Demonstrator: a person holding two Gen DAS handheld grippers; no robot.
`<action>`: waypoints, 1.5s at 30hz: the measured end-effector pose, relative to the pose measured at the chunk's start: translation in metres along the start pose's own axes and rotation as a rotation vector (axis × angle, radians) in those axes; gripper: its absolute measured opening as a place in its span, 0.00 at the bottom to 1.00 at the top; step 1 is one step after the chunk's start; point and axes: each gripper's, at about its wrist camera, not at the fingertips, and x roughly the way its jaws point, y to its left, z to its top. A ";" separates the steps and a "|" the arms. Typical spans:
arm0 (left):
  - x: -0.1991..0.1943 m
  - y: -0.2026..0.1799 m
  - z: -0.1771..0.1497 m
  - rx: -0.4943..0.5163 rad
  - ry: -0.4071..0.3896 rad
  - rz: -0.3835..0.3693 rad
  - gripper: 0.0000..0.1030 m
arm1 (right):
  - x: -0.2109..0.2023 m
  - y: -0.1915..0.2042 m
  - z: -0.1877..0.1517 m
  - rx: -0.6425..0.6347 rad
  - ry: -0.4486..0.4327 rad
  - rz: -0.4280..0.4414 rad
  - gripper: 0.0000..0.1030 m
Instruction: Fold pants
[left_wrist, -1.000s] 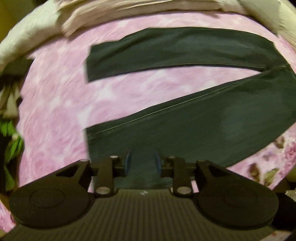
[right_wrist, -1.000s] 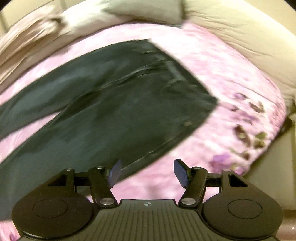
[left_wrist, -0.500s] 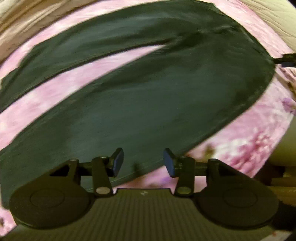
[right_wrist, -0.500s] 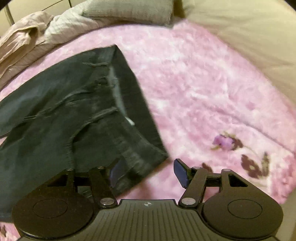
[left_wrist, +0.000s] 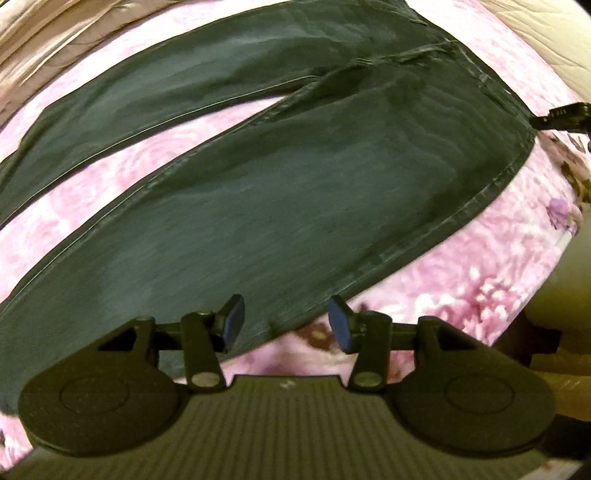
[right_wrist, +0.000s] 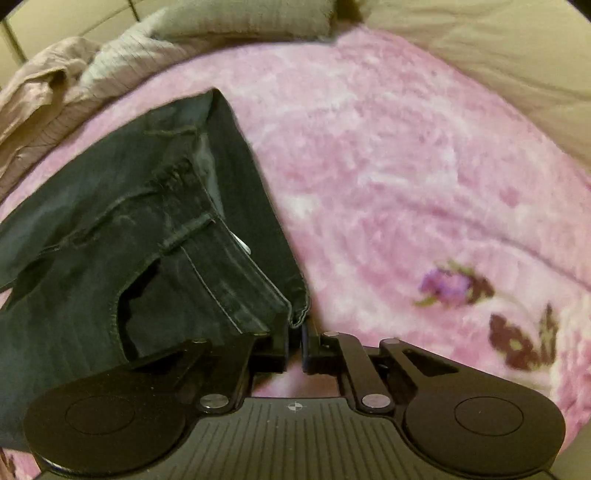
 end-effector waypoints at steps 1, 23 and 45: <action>-0.006 0.004 -0.004 -0.019 -0.002 0.015 0.45 | -0.004 0.002 0.001 0.006 -0.002 -0.004 0.06; -0.163 0.081 -0.085 -0.275 -0.145 0.216 0.96 | -0.268 0.231 -0.047 -0.514 0.049 0.006 0.59; -0.180 0.108 -0.126 -0.388 -0.130 0.214 0.97 | -0.268 0.308 -0.088 -0.655 0.123 -0.002 0.59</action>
